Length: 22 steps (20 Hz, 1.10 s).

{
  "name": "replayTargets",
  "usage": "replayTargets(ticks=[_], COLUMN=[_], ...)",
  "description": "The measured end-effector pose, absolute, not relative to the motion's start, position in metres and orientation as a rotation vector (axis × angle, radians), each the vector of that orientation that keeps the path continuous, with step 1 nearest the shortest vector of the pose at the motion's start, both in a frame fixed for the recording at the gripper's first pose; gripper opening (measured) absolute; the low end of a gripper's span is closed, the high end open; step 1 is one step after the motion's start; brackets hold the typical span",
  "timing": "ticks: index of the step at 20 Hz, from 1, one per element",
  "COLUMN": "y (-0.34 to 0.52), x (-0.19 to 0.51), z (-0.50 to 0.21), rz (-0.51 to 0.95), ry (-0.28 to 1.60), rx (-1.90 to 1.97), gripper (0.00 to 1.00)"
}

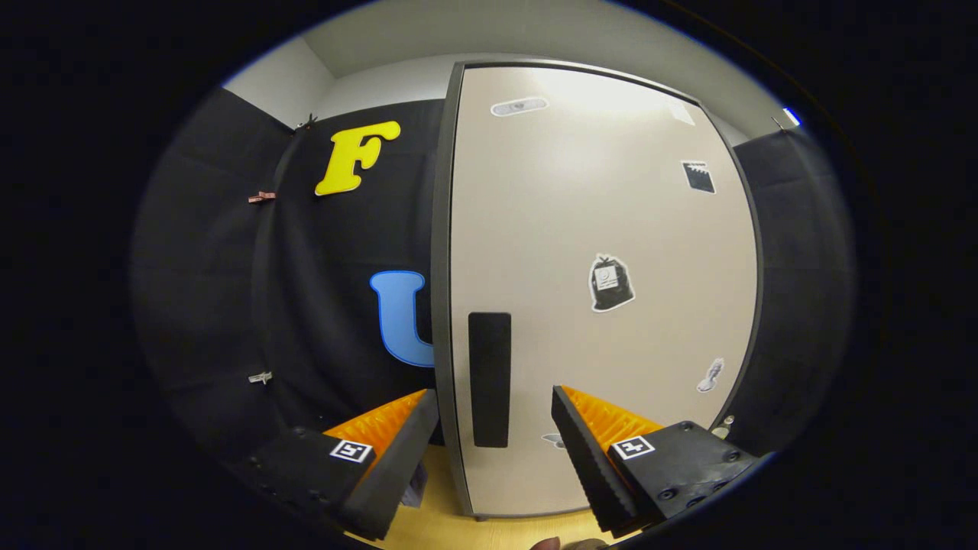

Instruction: Open the shoe cabinet door, grab the shoes and put them into the shoe cabinet, then close the shoe cabinet door.

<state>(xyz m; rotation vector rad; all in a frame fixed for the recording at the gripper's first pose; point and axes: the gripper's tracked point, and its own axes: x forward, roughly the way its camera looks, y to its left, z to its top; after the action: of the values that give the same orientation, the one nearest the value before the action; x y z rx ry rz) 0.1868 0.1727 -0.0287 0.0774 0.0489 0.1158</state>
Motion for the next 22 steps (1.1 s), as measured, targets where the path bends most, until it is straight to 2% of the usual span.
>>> replayTargets(ticks=[2,3,5,6,8,10,13,14,15,17,22], y=[0.176,0.179,0.179,0.181,0.175,0.173,0.174,0.175,0.174,0.176,0.173], x=[0.2,0.208,0.217,0.22,0.228,0.229,0.227,0.226,0.225,0.223,0.191], z=[-0.032,-0.034,-0.037,-0.041,-0.05,-0.05,-0.049,-0.048,-0.048,-0.048,-0.043], rz=[0.1,0.099,0.072,0.07,0.032,0.035,0.039,0.049,0.061,0.089,0.167], ry=[0.05,0.051,0.062,0.074,0.108,0.101,0.084,0.087,0.088,0.089,0.079], rx=[0.081,0.08,0.067,0.067,0.077,0.116,0.074,0.076,0.078,0.069,0.096], gripper=[0.88,0.75,0.61,0.57,0.57,0.37,0.36,0.29,0.28,0.2,0.21])
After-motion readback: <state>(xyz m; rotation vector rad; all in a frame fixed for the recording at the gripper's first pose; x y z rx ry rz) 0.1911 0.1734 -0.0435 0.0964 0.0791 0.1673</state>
